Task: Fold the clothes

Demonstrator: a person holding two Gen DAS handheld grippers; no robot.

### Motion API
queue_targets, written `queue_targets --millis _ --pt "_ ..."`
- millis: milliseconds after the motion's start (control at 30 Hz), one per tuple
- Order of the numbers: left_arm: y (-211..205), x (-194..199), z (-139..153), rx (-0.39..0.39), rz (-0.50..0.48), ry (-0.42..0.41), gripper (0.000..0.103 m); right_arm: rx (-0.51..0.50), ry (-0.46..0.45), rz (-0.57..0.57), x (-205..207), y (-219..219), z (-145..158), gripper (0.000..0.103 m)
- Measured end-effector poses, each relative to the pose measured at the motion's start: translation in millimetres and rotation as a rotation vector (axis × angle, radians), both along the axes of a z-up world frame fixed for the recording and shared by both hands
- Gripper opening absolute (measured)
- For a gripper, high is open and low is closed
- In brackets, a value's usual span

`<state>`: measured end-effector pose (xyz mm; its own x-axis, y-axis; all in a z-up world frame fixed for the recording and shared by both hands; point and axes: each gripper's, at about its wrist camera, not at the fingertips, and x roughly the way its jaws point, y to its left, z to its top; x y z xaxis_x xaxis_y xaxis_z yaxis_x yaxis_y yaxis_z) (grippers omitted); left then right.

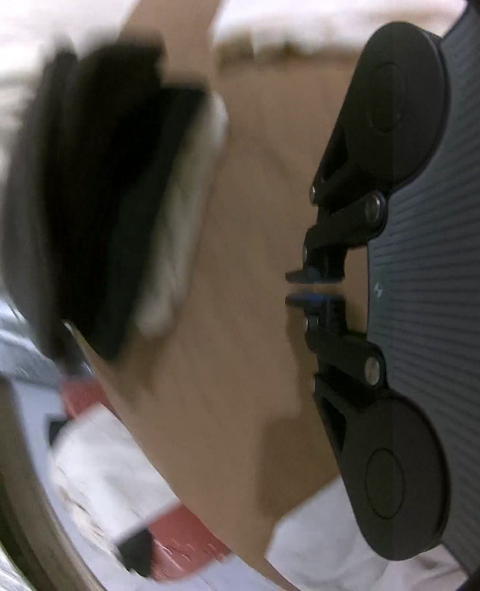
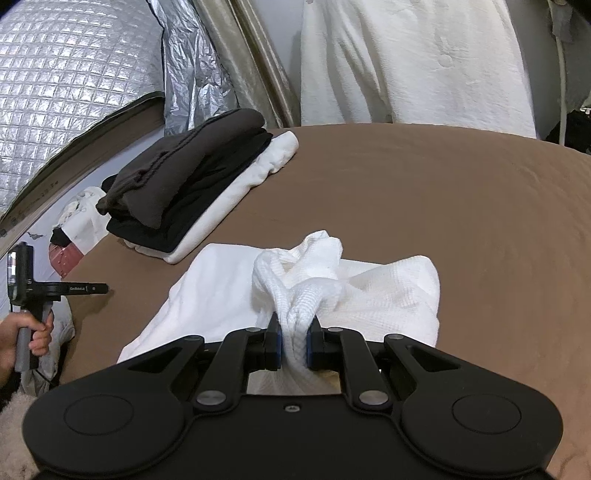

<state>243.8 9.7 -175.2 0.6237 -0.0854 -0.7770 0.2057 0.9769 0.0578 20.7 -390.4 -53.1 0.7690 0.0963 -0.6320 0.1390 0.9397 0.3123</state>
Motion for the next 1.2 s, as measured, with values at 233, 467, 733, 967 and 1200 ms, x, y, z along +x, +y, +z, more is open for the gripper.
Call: queue_targets --millis 233,467,733,967,1200 --pt "41 -1 9 -0.043 0.048 -0.013 0.077 0.019 -0.001 -0.001 0 2 -2 0.015" --pt "71 -30 63 -0.152 0.139 -0.062 0.088 0.040 -0.003 0.009 0 6 0 0.015" --pt "-2 -63 107 -0.358 -0.179 -0.058 0.086 0.026 -0.016 0.106 5 27 -1 0.015" --pt "-145 -57 109 -0.540 -0.544 0.207 0.088 0.060 -0.018 0.112 6 25 -7 0.015" --pt "-250 -44 64 -0.514 -0.534 0.406 0.088 0.083 -0.036 0.149 3 24 -8 0.015"
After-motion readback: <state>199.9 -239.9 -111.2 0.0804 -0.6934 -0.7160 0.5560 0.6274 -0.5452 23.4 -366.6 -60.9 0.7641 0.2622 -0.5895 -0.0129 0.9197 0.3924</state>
